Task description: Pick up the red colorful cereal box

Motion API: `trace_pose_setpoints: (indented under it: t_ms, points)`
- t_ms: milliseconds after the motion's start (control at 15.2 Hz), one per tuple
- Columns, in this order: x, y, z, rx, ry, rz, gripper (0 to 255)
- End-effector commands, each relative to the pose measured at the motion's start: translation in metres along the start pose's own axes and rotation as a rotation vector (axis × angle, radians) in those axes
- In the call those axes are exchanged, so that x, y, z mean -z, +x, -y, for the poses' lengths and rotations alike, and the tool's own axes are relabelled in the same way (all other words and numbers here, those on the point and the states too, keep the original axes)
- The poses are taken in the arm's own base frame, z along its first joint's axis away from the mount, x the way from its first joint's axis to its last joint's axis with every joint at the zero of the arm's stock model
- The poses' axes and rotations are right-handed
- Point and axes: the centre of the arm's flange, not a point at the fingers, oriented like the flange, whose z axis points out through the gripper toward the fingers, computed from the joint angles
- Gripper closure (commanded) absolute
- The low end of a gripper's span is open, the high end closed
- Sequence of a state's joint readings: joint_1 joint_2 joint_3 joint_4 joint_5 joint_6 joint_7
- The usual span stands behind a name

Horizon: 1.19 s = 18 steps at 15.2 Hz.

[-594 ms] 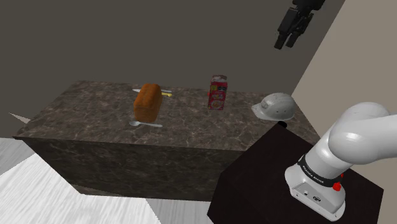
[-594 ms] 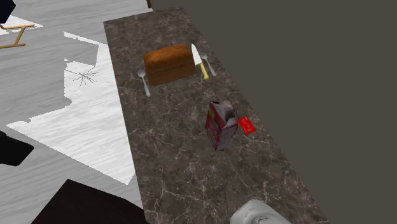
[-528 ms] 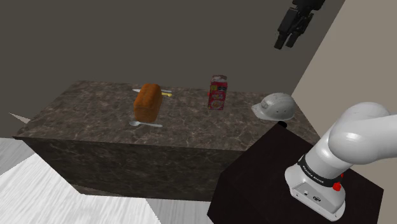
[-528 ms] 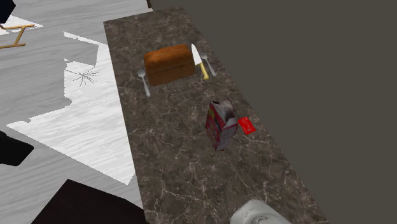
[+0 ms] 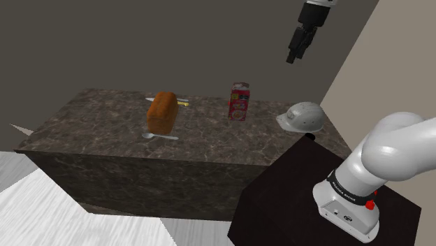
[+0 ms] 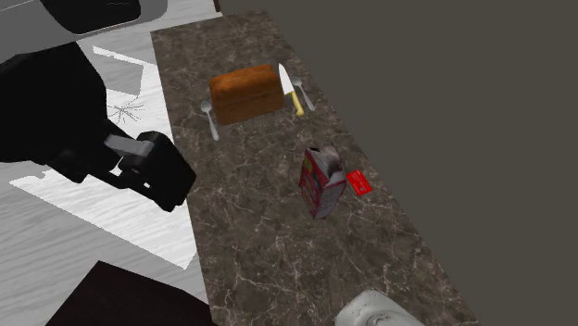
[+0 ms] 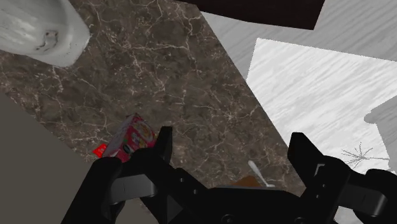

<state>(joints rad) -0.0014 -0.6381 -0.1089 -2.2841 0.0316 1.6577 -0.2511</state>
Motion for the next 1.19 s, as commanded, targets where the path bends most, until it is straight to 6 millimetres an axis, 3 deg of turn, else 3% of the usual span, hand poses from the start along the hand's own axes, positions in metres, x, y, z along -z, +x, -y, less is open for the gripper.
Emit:
trace_pose_setpoints:
  t_ms: [0,1122]
  points:
    - [-0.011,0.019,-0.017,0.044,-0.010,0.013,0]
    - [-0.136,0.183,-0.113,0.396,-0.091,0.132,0]
